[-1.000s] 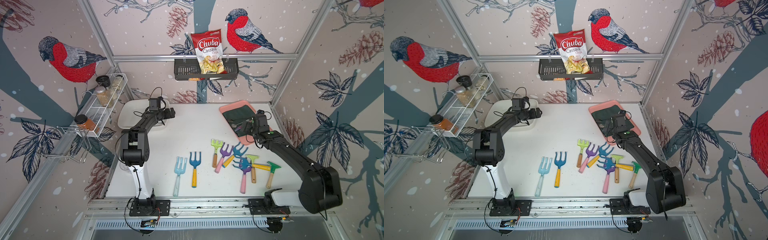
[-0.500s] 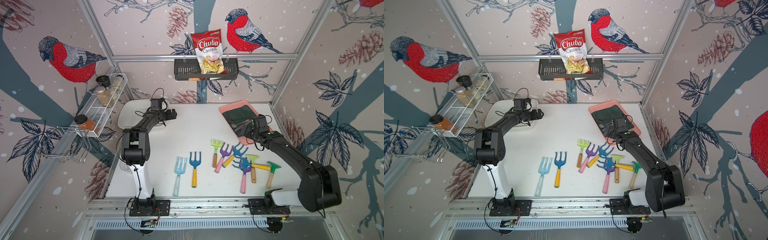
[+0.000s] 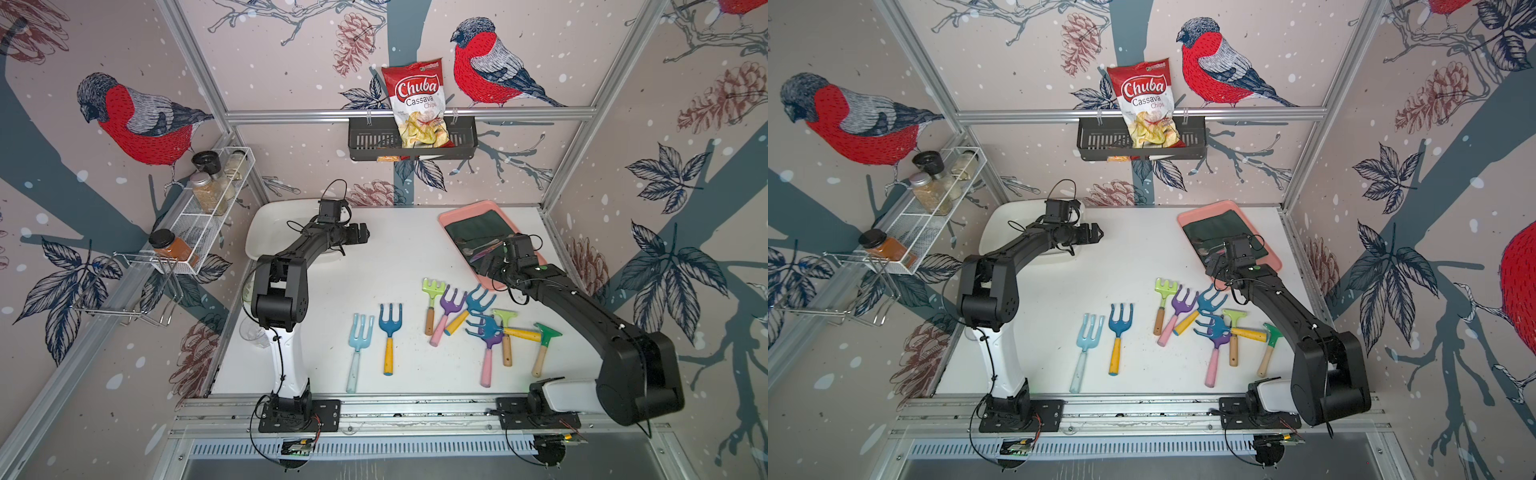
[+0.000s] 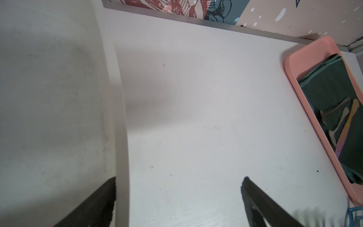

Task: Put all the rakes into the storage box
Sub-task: Move the storage box to the center of the board.

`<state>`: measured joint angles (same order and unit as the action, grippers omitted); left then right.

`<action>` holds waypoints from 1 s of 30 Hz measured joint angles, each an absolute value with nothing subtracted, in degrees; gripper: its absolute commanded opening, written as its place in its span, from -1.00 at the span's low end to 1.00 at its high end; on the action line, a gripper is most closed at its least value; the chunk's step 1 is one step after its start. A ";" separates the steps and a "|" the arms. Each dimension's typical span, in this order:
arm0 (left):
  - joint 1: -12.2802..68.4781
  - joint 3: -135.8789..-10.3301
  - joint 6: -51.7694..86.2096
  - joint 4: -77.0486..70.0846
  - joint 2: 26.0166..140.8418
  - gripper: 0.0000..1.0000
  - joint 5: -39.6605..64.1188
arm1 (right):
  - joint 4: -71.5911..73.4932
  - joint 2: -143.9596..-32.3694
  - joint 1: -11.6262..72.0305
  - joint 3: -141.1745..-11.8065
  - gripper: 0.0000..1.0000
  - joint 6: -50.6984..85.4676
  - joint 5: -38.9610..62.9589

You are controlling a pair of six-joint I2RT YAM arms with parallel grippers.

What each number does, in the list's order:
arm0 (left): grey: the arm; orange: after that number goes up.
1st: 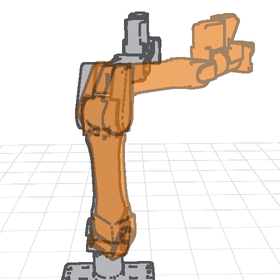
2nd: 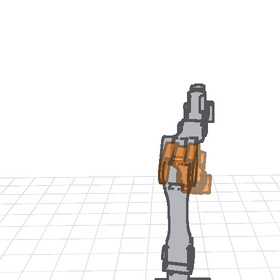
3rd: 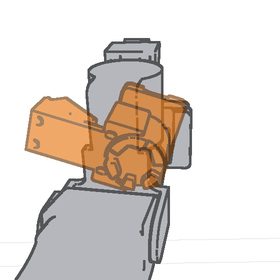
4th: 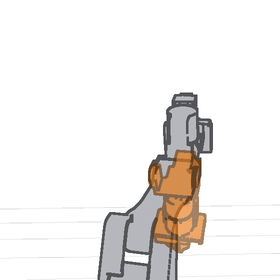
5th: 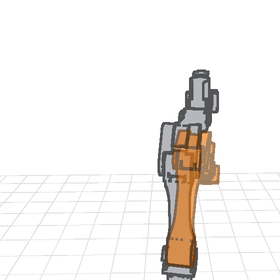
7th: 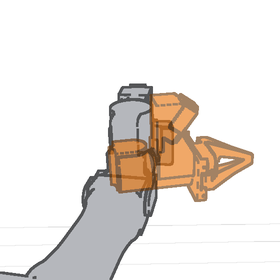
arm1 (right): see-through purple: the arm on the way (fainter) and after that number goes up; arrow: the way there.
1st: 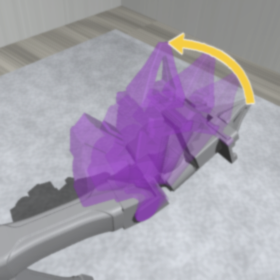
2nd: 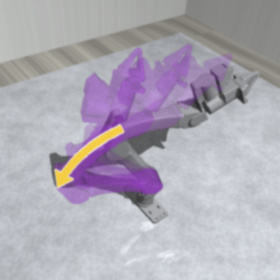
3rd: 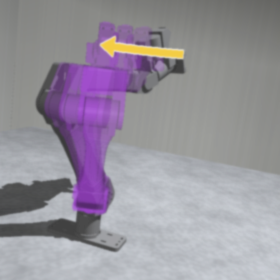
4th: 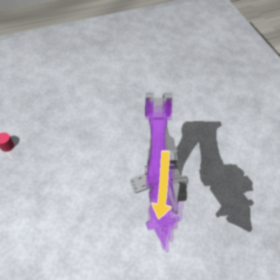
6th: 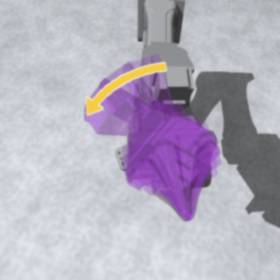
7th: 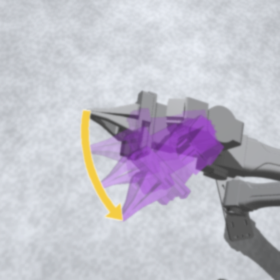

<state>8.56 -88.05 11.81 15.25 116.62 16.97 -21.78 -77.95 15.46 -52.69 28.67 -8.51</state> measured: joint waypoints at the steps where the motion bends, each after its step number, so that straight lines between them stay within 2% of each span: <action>1: 8.97 -87.74 12.05 15.25 116.53 0.96 17.17 | -21.96 -77.95 15.46 -52.69 1.00 28.67 -8.36; 10: 17.93 -83.92 16.25 14.74 113.69 0.96 17.98 | -23.55 -77.52 15.62 -51.37 1.00 28.84 -7.07; 19: 26.61 -76.16 22.09 11.60 109.49 0.96 18.15 | -32.23 -74.50 16.78 -51.99 1.00 30.55 -9.23; 25: 29.98 -75.46 23.79 9.78 109.51 0.96 18.92 | -38.44 -67.18 16.36 -50.24 1.00 38.41 -11.99; 30: 30.55 -76.38 23.97 10.07 109.47 0.96 19.14 | -43.97 -60.84 16.99 -50.74 1.00 50.68 -14.06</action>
<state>30.55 -76.38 23.97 10.07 109.47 19.14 -43.97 -60.84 16.99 -50.74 50.68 -14.06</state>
